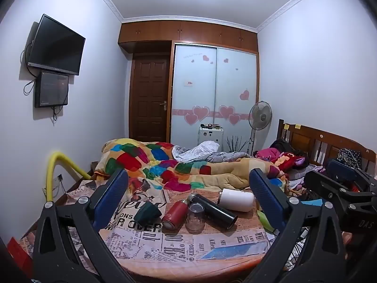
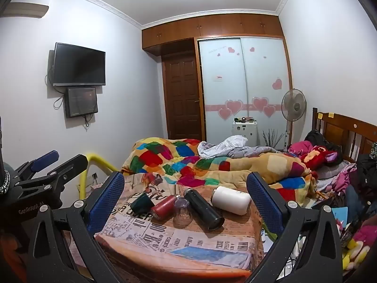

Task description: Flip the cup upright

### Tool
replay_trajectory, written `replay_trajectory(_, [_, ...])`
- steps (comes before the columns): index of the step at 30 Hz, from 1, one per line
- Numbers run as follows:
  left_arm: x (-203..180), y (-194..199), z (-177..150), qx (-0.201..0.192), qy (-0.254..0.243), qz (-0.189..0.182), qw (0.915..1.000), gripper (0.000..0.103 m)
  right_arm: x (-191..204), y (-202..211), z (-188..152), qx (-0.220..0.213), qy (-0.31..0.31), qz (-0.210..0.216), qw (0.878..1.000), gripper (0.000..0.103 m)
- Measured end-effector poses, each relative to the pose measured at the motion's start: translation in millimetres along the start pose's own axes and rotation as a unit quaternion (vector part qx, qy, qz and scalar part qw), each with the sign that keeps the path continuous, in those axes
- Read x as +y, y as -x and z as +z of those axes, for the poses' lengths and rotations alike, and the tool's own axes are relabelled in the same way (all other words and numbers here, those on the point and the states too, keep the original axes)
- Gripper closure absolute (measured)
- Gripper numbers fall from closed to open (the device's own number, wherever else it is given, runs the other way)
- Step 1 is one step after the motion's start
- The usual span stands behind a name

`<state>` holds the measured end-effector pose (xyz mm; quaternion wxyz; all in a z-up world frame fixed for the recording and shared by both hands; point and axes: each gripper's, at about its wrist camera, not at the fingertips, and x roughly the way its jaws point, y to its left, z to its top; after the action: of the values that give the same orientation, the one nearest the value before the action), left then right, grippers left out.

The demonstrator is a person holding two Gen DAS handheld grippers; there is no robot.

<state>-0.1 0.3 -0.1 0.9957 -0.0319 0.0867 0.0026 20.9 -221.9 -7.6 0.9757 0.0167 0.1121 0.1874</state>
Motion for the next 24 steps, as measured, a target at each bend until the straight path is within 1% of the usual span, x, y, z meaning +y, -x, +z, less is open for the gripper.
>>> replay_trajectory(12, [0.3,3.8,0.8,0.0,-0.003,0.002,1.0,0.0,1.2,-1.2,-0.7,0.002,0.001,0.0,1.0,0.0])
replay_trajectory(24, [1.6,-1.9,-4.2,0.005,-0.004,0.006,1.0,0.0,1.3,-1.3,-1.1,0.002,0.002,0.0,1.0,0.0])
